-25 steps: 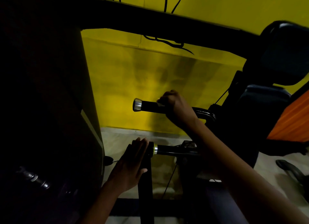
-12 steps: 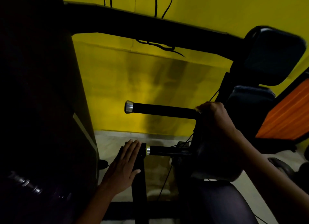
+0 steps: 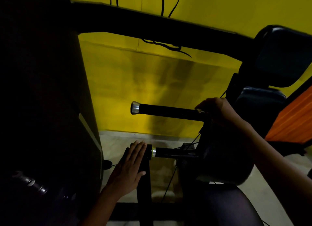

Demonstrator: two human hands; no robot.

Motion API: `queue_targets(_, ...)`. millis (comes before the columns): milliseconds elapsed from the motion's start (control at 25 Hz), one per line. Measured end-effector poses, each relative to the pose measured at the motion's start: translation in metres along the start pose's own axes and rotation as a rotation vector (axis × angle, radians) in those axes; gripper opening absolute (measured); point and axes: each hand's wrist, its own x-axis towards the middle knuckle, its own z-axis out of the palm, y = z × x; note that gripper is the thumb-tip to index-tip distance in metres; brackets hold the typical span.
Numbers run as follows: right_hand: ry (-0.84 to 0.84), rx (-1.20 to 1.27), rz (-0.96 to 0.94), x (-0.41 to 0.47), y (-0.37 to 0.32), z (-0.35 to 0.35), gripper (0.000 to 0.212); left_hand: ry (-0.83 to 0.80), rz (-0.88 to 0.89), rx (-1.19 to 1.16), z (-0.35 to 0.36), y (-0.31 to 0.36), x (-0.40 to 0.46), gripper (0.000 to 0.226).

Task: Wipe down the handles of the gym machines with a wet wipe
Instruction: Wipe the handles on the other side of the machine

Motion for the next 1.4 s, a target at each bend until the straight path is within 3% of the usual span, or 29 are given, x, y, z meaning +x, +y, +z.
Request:
queue_targets(160, 0.038, -0.029, 0.143, 0.006, 0.005, 0.006, 0.016, -0.005, -0.014, -0.006, 0.001, 0.0, 0.001, 0.099)
queue_targets(320, -0.104, 0.007, -0.024, 0.031, -0.024, 0.014, 0.011, -0.013, 0.007, -0.002, -0.001, 0.0, 0.0, 0.099)
queue_targets(520, -0.015, 0.045, 0.043, 0.023, -0.028, -0.001, 0.015, 0.015, -0.003, -0.006, 0.0, 0.001, 0.0, 0.101)
queue_targets(640, -0.204, -0.12, 0.118, 0.042, -0.031, 0.007, 0.021, 0.008, -0.018, -0.003, 0.0, 0.0, -0.002, 0.097)
queue_targets(800, -0.2, 0.006, 0.009, 0.061, -0.055, 0.011, 0.012, 0.06, 0.006, 0.031, -0.003, 0.001, -0.004, 0.079)
queue_targets(960, -0.139, -0.131, -0.156, 0.052, -0.04, 0.009, 0.008, 0.034, -0.001, 0.006, -0.001, 0.001, -0.003, 0.098)
queue_targets(1040, -0.159, -0.19, -0.116, 0.061, -0.04, 0.013, 0.01, 0.02, 0.0, -0.032, 0.001, 0.0, -0.004, 0.095)
queue_targets(1120, -0.184, -0.069, 0.014, 0.072, -0.051, 0.02, 0.012, -0.005, -0.004, -0.107, 0.001, -0.001, -0.002, 0.093)
queue_targets(1240, -0.171, 0.061, -0.017, 0.075, -0.076, 0.023, 0.012, -0.062, -0.025, -0.156, 0.001, -0.001, -0.001, 0.098)
queue_targets(1400, -0.119, 0.22, 0.111, 0.078, -0.061, 0.029, 0.018, 0.024, -0.02, -0.064, -0.003, 0.001, -0.005, 0.083)
